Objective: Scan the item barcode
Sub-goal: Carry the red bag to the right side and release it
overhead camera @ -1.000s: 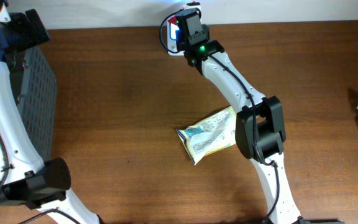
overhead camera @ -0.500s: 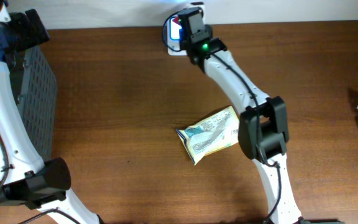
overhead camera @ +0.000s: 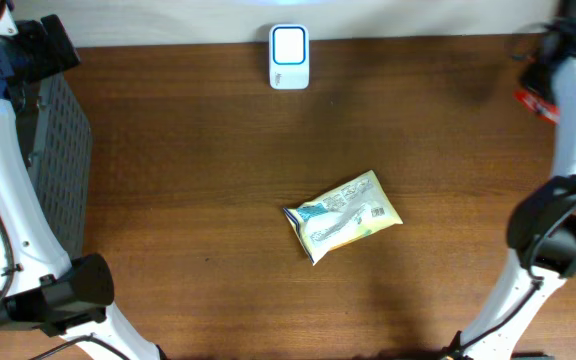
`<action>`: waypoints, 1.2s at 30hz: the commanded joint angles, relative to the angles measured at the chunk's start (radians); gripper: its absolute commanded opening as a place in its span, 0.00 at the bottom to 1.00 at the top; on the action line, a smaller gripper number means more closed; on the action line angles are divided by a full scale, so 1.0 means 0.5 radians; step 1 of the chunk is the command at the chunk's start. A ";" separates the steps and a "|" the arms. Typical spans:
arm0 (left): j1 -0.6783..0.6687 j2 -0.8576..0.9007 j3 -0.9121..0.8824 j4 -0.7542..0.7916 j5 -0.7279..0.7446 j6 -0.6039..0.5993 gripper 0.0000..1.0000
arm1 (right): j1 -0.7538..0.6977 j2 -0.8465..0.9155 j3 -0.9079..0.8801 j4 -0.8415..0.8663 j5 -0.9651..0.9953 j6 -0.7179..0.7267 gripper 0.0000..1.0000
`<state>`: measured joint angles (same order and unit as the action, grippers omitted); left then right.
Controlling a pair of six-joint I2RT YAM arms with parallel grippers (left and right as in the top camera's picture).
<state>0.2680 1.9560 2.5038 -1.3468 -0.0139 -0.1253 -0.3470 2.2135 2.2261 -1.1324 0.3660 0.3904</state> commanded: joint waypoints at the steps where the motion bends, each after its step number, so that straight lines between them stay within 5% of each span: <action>1: 0.007 -0.016 0.002 -0.002 0.007 -0.018 0.99 | -0.243 0.034 -0.076 -0.025 -0.038 0.022 0.04; 8: 0.007 -0.016 0.002 -0.002 0.007 -0.018 0.99 | -0.567 0.045 -0.320 0.244 -0.475 0.022 0.04; 21: 0.007 -0.016 0.002 -0.002 0.007 -0.018 0.99 | -0.552 0.208 -0.362 0.546 -0.482 0.023 0.11; 28: 0.007 -0.016 0.002 -0.002 0.007 -0.018 0.99 | -0.552 0.252 -0.387 0.458 -0.485 0.021 0.41; 36: 0.007 -0.016 0.002 -0.002 0.007 -0.018 0.99 | -0.521 0.069 -0.352 0.387 -1.624 -0.407 0.49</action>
<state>0.2680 1.9560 2.5038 -1.3464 -0.0143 -0.1253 -0.6243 2.3360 2.0315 -0.9329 -0.1257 0.3096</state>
